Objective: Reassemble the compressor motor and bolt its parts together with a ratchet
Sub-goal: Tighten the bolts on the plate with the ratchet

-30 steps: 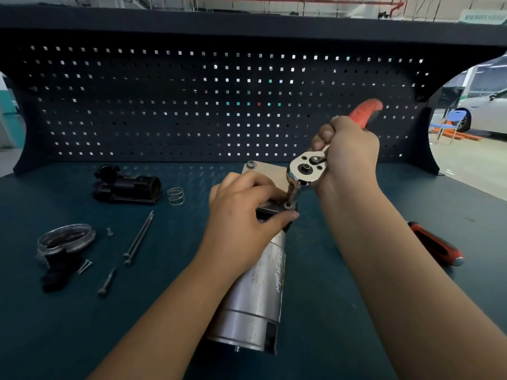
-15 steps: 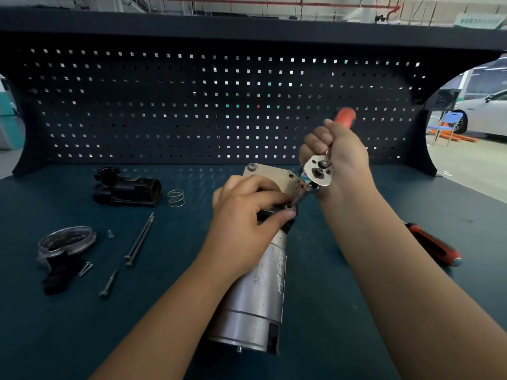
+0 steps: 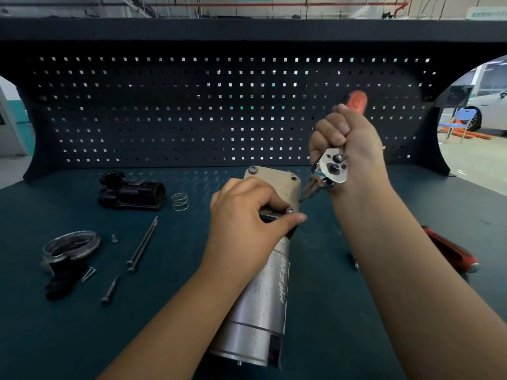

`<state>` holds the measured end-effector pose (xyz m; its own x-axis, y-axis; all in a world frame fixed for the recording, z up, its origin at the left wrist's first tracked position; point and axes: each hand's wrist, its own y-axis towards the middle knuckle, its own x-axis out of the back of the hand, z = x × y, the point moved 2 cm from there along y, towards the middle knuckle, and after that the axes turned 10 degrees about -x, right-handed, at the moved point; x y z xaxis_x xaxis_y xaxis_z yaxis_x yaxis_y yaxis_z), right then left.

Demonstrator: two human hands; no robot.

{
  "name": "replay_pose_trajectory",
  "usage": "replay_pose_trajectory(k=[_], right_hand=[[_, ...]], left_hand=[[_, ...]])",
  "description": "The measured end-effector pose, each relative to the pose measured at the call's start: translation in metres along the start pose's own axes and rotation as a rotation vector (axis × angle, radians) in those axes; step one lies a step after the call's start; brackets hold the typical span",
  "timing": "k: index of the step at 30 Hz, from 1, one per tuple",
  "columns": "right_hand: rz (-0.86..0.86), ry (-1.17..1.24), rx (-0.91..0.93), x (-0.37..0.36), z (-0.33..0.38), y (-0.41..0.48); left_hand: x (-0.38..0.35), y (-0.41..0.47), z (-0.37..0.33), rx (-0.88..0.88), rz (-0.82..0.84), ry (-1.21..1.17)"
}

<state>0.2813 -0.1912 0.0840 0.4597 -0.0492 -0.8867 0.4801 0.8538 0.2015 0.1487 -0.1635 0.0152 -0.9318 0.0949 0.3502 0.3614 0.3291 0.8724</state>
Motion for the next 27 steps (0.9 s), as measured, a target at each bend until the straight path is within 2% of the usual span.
replay_pose_trajectory(k=[13, 27], right_hand=[[0.046, -0.097, -0.007, -0.0008, -0.0061, -0.0017], [0.042, -0.086, 0.025, -0.0022, 0.0013, -0.0044]], left_hand=[[-0.0035, 0.0016, -0.0027, -0.026, 0.017, 0.073], [-0.0005, -0.0003, -0.0014, -0.065, -0.014, 0.069]])
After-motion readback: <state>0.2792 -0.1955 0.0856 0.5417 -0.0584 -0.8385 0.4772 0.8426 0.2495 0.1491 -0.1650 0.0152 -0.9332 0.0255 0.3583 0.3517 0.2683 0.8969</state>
